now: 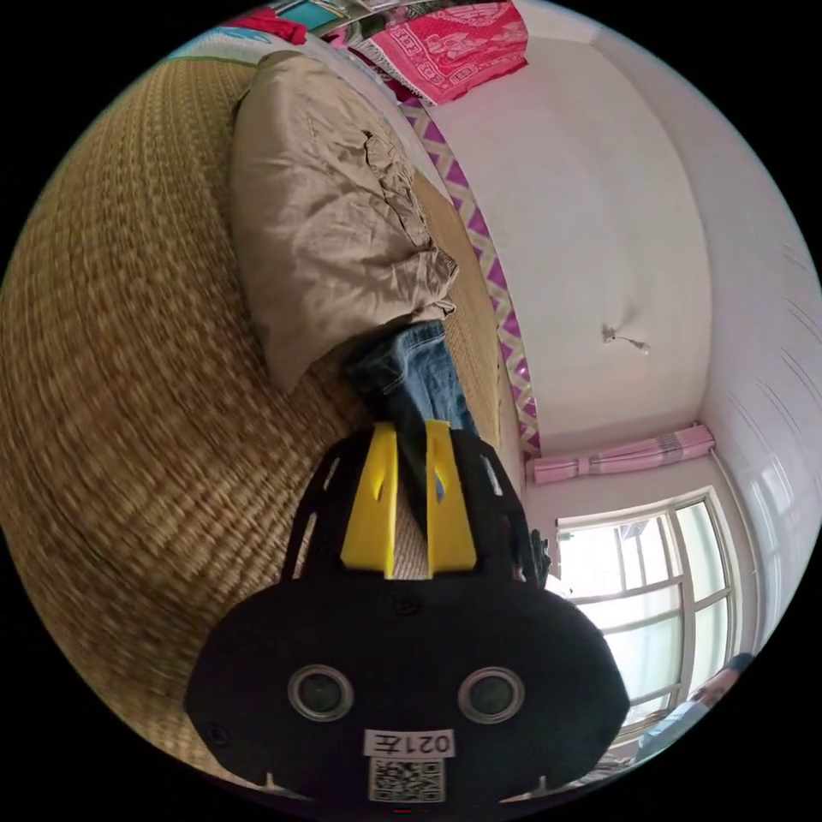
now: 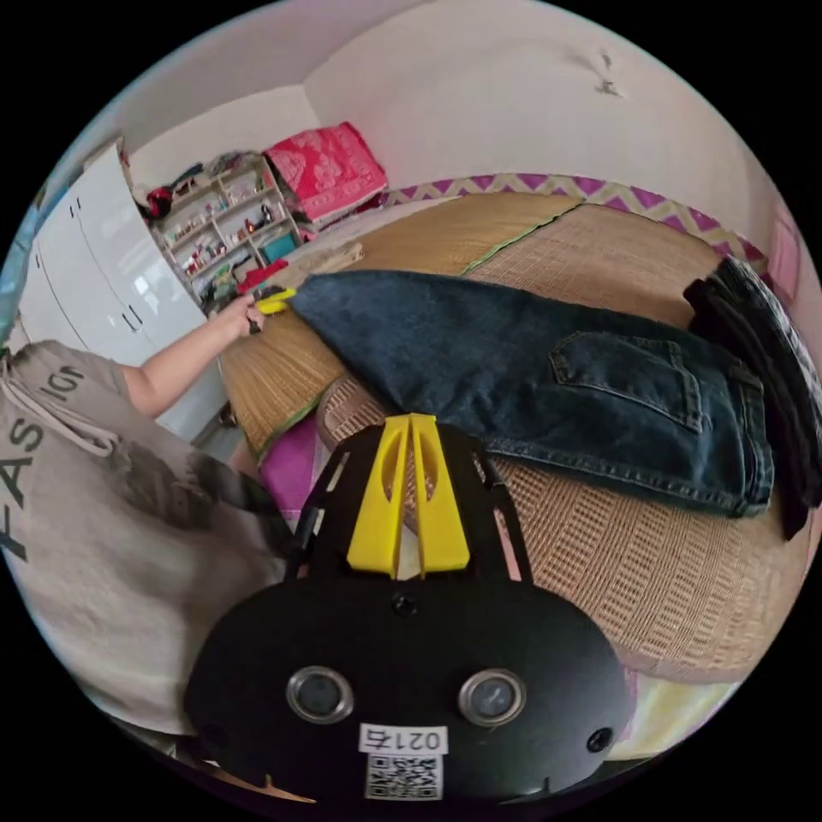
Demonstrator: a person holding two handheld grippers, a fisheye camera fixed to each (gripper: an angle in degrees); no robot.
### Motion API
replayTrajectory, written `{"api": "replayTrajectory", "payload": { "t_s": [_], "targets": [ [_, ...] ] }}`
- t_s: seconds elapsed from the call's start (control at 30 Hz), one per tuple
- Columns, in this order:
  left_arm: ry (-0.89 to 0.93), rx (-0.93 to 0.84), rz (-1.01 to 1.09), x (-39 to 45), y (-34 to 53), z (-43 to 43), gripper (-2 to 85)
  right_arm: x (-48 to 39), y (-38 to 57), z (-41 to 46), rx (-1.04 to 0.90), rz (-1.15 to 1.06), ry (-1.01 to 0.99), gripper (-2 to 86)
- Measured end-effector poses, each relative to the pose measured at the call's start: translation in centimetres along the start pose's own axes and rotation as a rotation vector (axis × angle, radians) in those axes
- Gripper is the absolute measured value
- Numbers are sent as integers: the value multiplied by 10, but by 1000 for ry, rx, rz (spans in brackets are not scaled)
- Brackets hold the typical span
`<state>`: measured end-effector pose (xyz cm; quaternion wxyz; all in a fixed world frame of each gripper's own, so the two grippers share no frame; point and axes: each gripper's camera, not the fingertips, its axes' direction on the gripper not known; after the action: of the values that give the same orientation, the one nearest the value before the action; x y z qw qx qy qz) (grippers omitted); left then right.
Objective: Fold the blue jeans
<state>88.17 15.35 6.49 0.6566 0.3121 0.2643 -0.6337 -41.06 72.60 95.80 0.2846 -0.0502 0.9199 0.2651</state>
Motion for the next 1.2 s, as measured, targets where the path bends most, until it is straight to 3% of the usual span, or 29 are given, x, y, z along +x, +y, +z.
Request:
{"api": "replayTrajectory", "payload": {
  "t_s": [0.13, 0.23, 0.43, 0.5, 0.6, 0.73, 0.8, 0.87, 1.03, 1.2],
  "targets": [
    [96, 50, -14, 25, 14, -9, -5, 20, 33, -40, 125, 125, -64, -7],
    [107, 72, 125, 108, 28, -29, -8, 34, 62, -63, 204, 196, -93, -7],
    [-66, 27, 731, 392, 133, -21, -9, 60, 116, -82, 284, 293, -134, -6],
    [-129, -16, 983, 493, 220, 20, -9, 67, 129, -81, 291, 312, -146, -6],
    [-168, -128, 1206, 575, 334, 102, -9, 73, 148, -83, 319, 335, -167, -6],
    [-300, -312, 1376, 607, 461, 232, -10, 73, 169, -92, 339, 346, -165, -6],
    [-470, -448, 1426, 586, 522, 322, -10, 74, 179, -97, 344, 358, -161, -6],
    [-525, -476, 1422, 567, 542, 356, -10, 74, 189, -102, 352, 374, -164, -6],
    [-504, -332, 1517, 623, 570, 327, -9, 73, 212, -114, 359, 406, -139, -6],
    [-498, -409, 1589, 630, 600, 335, -8, 82, 216, -113, 383, 444, -161, -5]
  ]
}}
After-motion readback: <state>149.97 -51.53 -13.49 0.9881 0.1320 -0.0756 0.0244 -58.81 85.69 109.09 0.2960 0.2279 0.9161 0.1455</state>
